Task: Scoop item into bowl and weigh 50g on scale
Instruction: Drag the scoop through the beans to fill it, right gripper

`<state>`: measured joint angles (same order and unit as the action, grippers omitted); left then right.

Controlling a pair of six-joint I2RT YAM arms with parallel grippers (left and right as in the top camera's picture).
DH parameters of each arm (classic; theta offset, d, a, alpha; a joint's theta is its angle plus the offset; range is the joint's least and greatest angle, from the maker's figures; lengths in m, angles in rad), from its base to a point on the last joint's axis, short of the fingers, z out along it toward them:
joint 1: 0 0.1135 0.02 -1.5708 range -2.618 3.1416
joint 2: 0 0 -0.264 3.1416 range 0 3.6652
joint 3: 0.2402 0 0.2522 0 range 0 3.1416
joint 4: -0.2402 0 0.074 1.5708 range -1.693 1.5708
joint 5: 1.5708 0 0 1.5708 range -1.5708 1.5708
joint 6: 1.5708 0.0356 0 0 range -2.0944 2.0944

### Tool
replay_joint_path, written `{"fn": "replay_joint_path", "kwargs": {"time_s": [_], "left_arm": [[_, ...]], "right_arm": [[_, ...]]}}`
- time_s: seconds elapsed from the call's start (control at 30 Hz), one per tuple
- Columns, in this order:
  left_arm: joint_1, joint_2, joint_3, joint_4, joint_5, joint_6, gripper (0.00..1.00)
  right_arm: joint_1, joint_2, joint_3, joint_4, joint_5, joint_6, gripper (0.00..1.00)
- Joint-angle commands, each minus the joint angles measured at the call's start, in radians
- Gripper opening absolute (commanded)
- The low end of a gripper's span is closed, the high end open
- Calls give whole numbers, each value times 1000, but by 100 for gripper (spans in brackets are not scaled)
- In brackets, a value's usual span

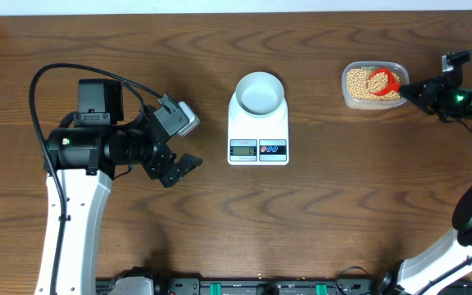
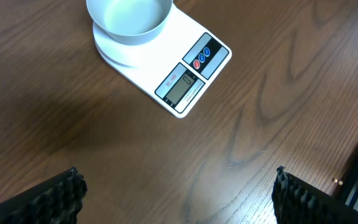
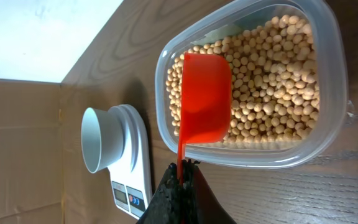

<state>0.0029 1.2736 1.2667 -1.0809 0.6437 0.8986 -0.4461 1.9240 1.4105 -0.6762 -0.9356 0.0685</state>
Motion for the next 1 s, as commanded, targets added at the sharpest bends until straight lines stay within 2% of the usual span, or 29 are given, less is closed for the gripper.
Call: {"fn": "replay_joint_path", "kwargs": {"time_s": [0.0, 0.53, 0.77, 0.97], "left_arm": [[3, 6, 20, -3, -8, 17, 98], [3, 6, 20, -3, -8, 17, 98], [3, 6, 20, -3, -8, 17, 98], [3, 6, 20, -3, -8, 17, 98]], "right_arm": [[-11, 14, -6, 0, -48, 5, 1], [-14, 14, -6, 5, -74, 6, 1], [-13, 14, -6, 30, -171, 10, 1], [-10, 14, -6, 68, -253, 69, 1]]}}
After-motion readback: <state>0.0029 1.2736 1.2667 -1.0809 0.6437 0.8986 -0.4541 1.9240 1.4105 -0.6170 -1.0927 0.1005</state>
